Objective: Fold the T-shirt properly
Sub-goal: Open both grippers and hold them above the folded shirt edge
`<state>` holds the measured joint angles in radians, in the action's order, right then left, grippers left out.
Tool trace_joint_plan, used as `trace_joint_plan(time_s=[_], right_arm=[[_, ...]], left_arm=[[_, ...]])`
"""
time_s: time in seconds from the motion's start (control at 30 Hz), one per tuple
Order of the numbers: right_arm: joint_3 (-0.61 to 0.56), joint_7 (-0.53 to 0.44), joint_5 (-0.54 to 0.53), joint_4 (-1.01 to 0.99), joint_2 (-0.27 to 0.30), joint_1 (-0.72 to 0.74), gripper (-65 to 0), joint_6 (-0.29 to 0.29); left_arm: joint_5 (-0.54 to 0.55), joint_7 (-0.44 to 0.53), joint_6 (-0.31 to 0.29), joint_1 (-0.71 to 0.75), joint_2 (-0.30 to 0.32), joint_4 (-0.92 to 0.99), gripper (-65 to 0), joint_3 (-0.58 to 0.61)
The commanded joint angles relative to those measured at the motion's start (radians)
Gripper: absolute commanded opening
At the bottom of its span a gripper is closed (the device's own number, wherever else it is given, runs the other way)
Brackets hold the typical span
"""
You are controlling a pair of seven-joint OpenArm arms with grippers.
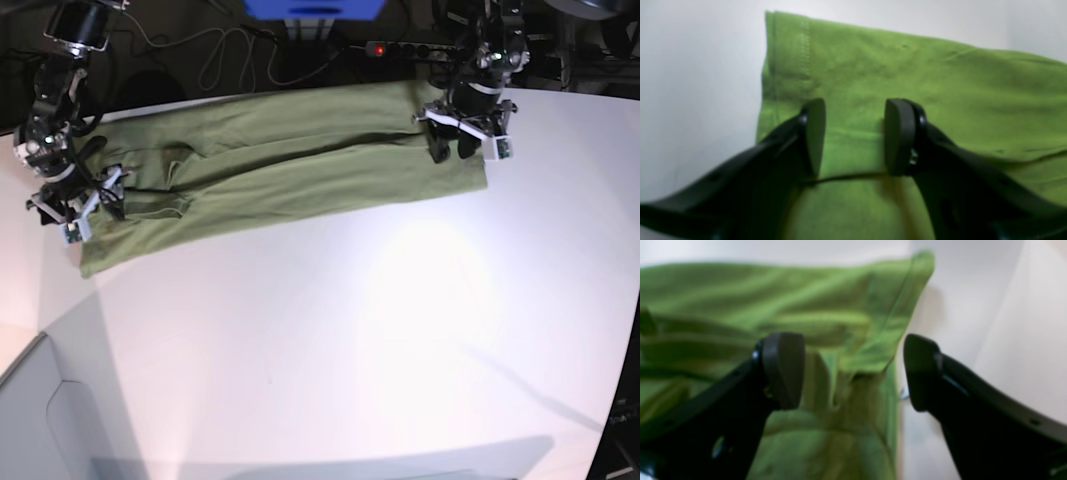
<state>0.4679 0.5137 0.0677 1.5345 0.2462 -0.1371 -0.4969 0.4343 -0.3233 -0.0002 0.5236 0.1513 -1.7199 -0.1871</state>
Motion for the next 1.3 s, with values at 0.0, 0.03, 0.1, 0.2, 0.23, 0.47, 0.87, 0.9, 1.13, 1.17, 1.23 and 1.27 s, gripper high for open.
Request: trace_joint_plan(time_s=[0.0, 0.03, 0.1, 0.2, 0.23, 0.47, 0.87, 0.9, 1.13, 1.17, 1.23, 1.27], right_arm=[[0.005, -0.023, -0.013, 0.037, 0.015, -0.014, -20.2, -0.006], [0.005, -0.023, -0.013, 0.054, 0.015, -0.031, -20.2, -0.006], [0.005, -0.025, -0.013, 0.103, 0.014, -0.078, -20.2, -0.006], [0.005, -0.028, -0.013, 0.174, 0.012, -0.137, -20.2, -0.006], [0.005, -0.03, -0.015, 0.197, 0.014, -0.155, -20.2, -0.006], [0.01, -0.031, -0.015, 0.238, 0.041, -0.204, -20.2, -0.007], [0.048, -0.028, -0.015, 0.238, 0.022, -0.206, -20.2, -0.007], [0.05, -0.03, -0.015, 0.238, 0.014, -0.203, -20.2, -0.007], [0.044, -0.03, -0.015, 0.238, 0.005, -0.201, -20.2, -0.007], [0.042, -0.03, -0.015, 0.238, 0.0, -0.2, -20.2, -0.007], [0.042, -0.03, -0.015, 0.238, -0.008, -0.198, -20.2, -0.007], [0.042, -0.03, -0.015, 0.238, -0.008, -0.198, -20.2, -0.007]], left_arm=[[0.002, 0.008, 0.001, 0.005, 0.006, -0.01, -36.9, -0.004], [0.002, 0.008, 0.001, 0.003, 0.006, -0.009, -36.9, -0.004], [0.001, 0.008, 0.001, -0.009, 0.006, -0.006, -36.9, -0.004], [-0.001, 0.008, 0.001, -0.035, 0.006, 0.01, -36.9, -0.004], [-0.001, 0.008, 0.001, -0.044, 0.006, 0.022, -36.9, -0.004], [-0.001, 0.013, 0.001, -0.132, 0.011, 0.122, -36.9, -0.005], [0.007, 0.008, 0.007, -0.089, 0.043, -0.105, -36.5, -0.051], [0.005, 0.008, 0.007, -0.07, 0.037, -0.13, -36.5, -0.068], [0.007, 0.008, 0.001, -0.038, -0.011, -0.053, -36.4, -0.177], [0.007, 0.011, 0.001, -0.038, -0.011, -0.038, -36.4, -0.177], [0.008, 0.013, 0.001, -0.039, -0.011, -0.03, -36.4, -0.179], [0.008, 0.013, 0.001, -0.039, -0.012, -0.027, -36.4, -0.179]])
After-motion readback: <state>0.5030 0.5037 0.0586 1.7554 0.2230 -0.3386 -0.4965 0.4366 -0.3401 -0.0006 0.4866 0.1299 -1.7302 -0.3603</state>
